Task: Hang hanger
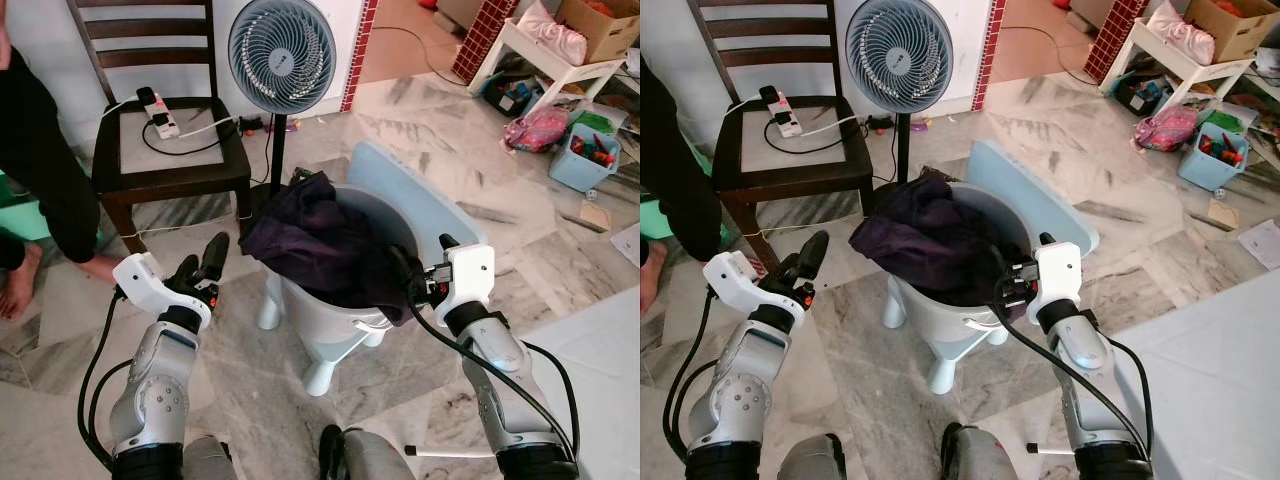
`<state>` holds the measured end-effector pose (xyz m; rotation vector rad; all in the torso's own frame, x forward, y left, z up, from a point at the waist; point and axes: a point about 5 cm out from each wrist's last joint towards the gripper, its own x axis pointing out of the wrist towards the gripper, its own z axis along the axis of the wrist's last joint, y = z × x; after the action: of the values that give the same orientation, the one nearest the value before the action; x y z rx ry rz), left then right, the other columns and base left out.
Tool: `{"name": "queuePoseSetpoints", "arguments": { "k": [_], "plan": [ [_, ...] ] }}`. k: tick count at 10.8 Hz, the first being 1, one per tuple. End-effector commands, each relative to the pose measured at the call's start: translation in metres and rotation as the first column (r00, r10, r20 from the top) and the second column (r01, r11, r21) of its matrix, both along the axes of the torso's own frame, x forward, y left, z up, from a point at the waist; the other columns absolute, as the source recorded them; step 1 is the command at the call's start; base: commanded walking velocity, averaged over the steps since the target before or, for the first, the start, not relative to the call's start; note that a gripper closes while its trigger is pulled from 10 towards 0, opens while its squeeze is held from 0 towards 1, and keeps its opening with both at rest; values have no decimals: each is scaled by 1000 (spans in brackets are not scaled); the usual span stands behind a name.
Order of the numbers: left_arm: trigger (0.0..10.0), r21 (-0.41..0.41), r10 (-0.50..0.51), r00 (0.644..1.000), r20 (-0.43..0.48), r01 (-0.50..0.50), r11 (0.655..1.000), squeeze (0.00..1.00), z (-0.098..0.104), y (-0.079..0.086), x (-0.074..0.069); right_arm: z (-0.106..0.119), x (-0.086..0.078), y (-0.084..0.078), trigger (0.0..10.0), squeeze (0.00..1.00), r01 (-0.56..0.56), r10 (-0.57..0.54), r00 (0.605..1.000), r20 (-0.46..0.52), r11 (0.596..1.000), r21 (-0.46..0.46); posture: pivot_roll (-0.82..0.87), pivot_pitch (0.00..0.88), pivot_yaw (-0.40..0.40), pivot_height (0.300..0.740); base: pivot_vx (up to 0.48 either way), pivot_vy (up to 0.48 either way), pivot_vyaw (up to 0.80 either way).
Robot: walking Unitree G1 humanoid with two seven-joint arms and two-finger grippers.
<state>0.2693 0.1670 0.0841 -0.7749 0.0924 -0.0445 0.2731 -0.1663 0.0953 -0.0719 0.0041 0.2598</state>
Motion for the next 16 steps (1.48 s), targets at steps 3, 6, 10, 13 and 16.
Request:
{"name": "queuePoseSetpoints", "arguments": {
  "k": [3,6,10,13,16],
  "plan": [
    [10000,19,-33,996,-78,35,999,1000,-12,-3,-1,1,-2,-10,10000,0,30,-30,999,-12,999,-10,-73,128,-135,740,0,0,-267],
    [10000,40,-18,995,-95,22,999,0,-14,-1,1,0,-1,-10,10000,0,30,-30,999,-18,1000,-10,-71,125,-138,740,0,0,-800],
    [10000,5,-12,998,-64,12,1000,1000,-12,-2,0,2,-2,-11,10000,0,30,-31,999,-10,999,-13,-76,127,-138,740,0,0,0],
    [10000,15,31,995,-91,-30,999,0,-15,3,1,2,-2,-11,10000,0,29,-29,1000,-9,999,-17,-79,127,-141,740,0,0,0],
    [10000,20,22,998,-62,-21,1000,0,-12,1,2,2,-2,-12,10000,0,26,-26,1000,-9,999,-19,-81,128,-143,740,0,0,0]
  ]
}}
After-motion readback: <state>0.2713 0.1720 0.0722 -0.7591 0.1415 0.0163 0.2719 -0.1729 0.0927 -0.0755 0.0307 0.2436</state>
